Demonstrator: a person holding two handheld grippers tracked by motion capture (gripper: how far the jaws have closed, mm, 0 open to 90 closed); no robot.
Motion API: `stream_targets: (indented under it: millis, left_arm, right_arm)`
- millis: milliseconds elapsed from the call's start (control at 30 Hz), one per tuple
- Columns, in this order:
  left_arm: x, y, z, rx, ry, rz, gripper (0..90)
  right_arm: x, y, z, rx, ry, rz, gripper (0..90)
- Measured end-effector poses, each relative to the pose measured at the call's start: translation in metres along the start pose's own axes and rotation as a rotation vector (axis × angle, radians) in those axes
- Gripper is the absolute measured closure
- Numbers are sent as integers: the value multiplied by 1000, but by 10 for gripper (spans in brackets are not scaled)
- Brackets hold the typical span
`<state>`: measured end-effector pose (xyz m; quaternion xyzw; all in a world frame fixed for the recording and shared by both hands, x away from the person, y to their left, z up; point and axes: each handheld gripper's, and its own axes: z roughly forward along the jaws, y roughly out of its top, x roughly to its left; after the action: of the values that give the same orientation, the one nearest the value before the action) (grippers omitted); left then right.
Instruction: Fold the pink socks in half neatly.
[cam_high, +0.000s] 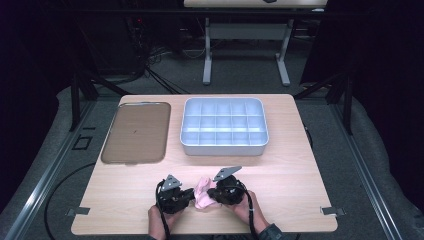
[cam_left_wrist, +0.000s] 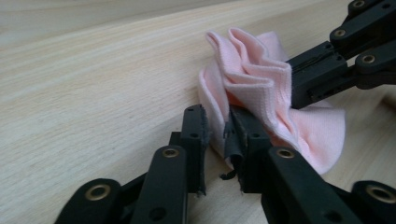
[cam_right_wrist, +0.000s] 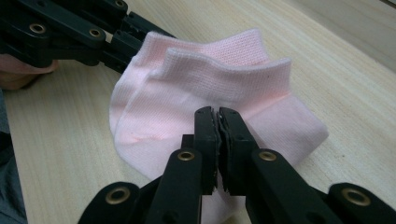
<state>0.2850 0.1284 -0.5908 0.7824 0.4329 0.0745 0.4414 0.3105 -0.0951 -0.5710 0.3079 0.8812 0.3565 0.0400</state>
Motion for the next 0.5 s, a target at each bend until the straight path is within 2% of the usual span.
stream_targets:
  millis: [67,133,267,300,333,367,400,467,500]
  left_arm:
    - [2,-1,-8,-42,12,-24,739]
    - [3,-1,-12,-52,16,-27,737]
    - [3,5,-29,-111,21,-31,742]
    - [1,8,-32,-119,20,-20,744]
    - [-5,14,-34,-125,-6,10,747]
    - [-5,14,-34,-125,-6,10,751]
    - [-8,17,-33,-125,-11,28,762]
    - [-19,23,-26,-98,-37,77,782]
    - [-19,23,-26,-98,-37,77,796]
  right_arm:
    - [0,0,0,4,2,-5,864]
    - [0,0,0,4,2,-5,864]
    - [0,1,0,7,2,-6,863]
    - [0,1,0,10,2,-4,863]
    - [0,1,0,11,3,-3,863]
    - [0,1,0,11,2,-3,863]
    - [0,1,0,11,2,-4,863]
    - [0,1,0,12,2,-5,863]
    - [0,1,0,12,2,-5,863]
